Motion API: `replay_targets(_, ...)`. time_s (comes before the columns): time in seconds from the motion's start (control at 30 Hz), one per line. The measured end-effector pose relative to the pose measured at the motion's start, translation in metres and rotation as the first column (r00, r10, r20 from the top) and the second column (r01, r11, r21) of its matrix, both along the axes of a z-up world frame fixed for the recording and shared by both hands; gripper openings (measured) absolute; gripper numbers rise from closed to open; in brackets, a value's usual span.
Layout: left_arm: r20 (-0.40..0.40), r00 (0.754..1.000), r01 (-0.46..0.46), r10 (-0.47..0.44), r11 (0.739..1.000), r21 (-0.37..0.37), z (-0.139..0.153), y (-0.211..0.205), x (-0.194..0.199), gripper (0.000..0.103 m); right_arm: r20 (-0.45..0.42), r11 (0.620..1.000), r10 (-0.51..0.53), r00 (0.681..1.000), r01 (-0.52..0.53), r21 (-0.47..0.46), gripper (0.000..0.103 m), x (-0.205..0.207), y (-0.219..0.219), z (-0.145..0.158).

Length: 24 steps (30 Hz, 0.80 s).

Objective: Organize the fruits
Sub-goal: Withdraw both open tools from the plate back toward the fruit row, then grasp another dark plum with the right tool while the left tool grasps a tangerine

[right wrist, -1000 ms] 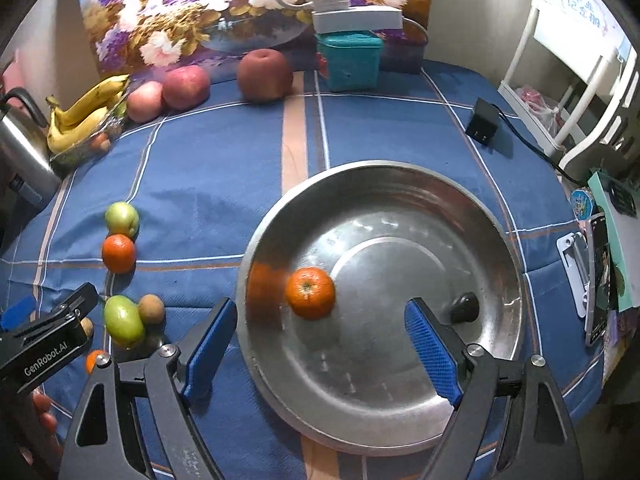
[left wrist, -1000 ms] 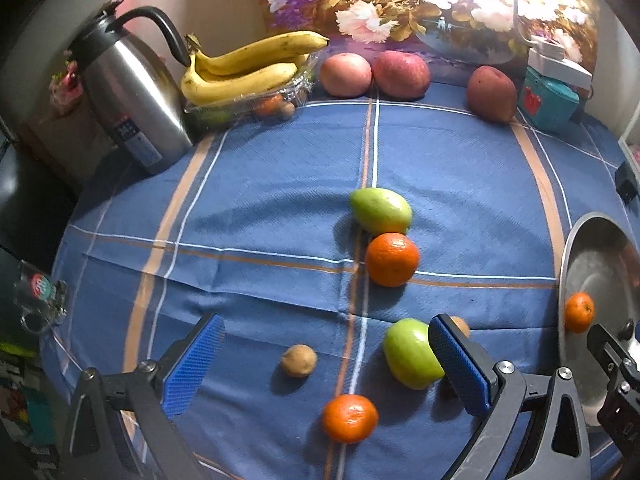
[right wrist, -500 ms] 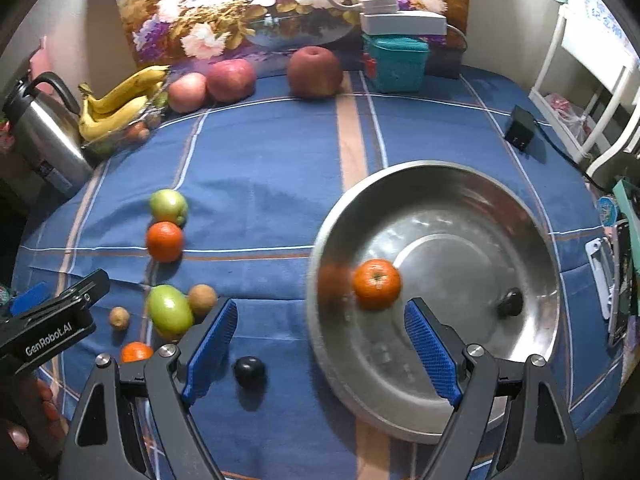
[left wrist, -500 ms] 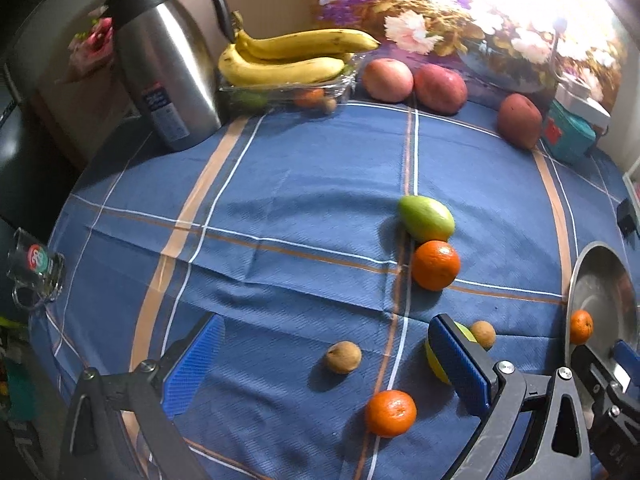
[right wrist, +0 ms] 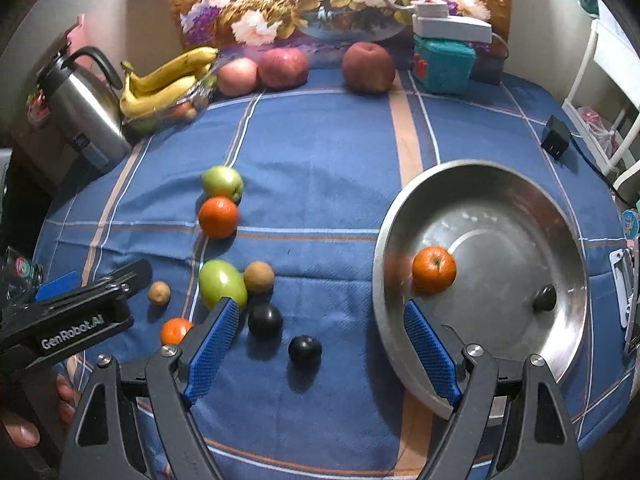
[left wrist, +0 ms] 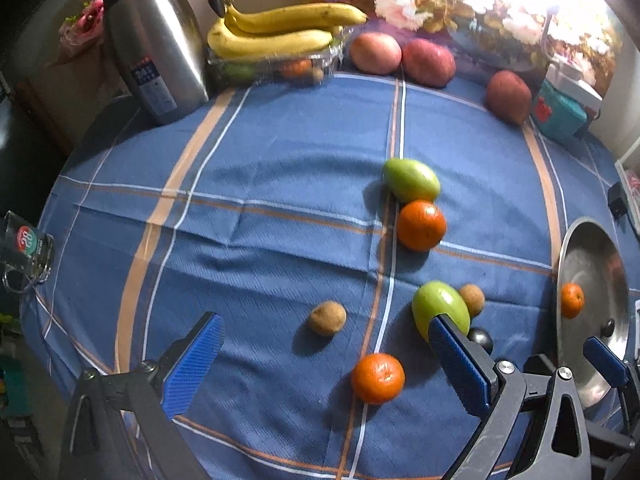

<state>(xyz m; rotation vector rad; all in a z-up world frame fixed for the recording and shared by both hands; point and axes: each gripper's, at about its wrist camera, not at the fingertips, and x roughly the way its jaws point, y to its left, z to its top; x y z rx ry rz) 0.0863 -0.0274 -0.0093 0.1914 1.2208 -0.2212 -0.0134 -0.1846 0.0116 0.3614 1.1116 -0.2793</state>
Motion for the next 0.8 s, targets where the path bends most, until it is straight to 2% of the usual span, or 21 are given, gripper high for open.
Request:
replay_targets(0.13, -0.045, 0.999, -0.003, 0.003, 1.0, 0.002, -0.011, 0.0, -0.005, 0.103, -0.036, 0.999, 0.036, 0.999, -0.036, 0.0, 0.086, 0.0, 0.009, -0.008)
replay_targets(0.23, -0.063, 0.998, -0.005, 0.006, 1.0, 0.014, -0.018, 0.0, -0.009, 0.103, -0.056, 0.998, 0.057, 0.997, -0.056, 0.014, 0.076, 0.0, 0.014, -0.013)
replay_targets(0.43, -0.122, 0.992, -0.035, 0.034, 0.999, -0.005, -0.033, 0.006, -0.014, 0.103, -0.09, 0.996, 0.078, 0.993, -0.075, 0.037, 0.074, 0.0, 0.019, -0.024)
replay_targets(0.5, -0.138, 0.99, -0.039, 0.037, 0.999, -0.009, -0.037, 0.007, -0.016, 0.103, -0.103, 0.996, 0.084, 0.991, -0.08, 0.048, 0.069, 0.0, 0.019, -0.03)
replay_targets(0.8, -0.151, 0.988, -0.023, 0.024, 1.0, 0.008, -0.048, -0.004, -0.021, 0.103, -0.16, 0.994, 0.099, 0.982, -0.091, 0.057, 0.067, 0.005, 0.023, -0.05)
